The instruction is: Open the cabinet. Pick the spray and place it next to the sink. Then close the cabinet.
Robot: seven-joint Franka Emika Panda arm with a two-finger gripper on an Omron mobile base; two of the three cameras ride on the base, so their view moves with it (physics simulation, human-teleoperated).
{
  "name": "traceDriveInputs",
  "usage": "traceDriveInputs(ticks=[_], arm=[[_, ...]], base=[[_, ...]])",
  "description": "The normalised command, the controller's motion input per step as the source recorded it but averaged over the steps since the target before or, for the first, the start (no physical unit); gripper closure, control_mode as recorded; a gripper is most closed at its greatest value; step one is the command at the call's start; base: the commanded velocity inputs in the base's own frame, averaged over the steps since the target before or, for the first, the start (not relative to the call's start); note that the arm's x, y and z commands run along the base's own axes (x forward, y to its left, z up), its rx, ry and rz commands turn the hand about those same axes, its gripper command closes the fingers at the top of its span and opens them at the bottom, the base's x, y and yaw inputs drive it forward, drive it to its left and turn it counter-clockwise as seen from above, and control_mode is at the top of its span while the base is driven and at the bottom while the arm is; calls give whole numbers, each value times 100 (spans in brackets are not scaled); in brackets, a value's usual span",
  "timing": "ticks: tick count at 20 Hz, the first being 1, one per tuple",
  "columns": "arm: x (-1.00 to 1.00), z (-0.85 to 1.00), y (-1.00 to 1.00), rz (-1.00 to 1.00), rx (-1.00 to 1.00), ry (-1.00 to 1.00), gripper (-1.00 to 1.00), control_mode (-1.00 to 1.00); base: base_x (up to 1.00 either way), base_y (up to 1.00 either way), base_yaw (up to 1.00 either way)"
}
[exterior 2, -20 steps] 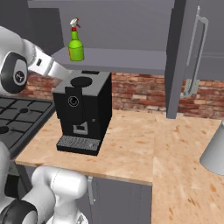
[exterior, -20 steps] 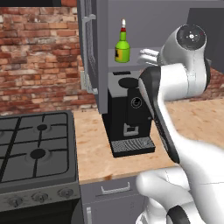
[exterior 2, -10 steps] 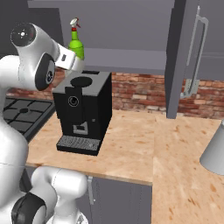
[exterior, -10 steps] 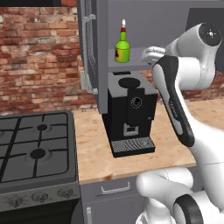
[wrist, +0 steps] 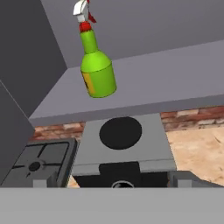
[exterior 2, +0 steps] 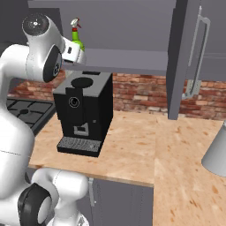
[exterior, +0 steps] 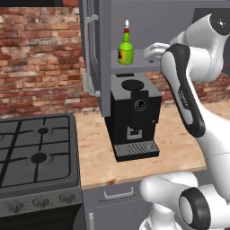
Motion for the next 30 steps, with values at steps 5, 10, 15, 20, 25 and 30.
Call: traceDriveInputs(ticks=[5, 10, 15, 20, 25, 30], arm=[[36, 0, 21, 0, 0, -2, -100, -100], [42, 0, 16, 0, 0, 0, -100, -100], [47, 1, 18, 0, -2, 0, -100, -100], [32, 8, 16, 0, -4, 0, -100, -100], [40, 8, 4, 2, -11, 0, -100, -100], [25, 0, 0, 2, -17, 0, -100, -100]], base=[[0, 0, 0], [0, 0, 0], [0, 0, 0], [0, 0, 0], [0, 0, 0], [0, 0, 0]])
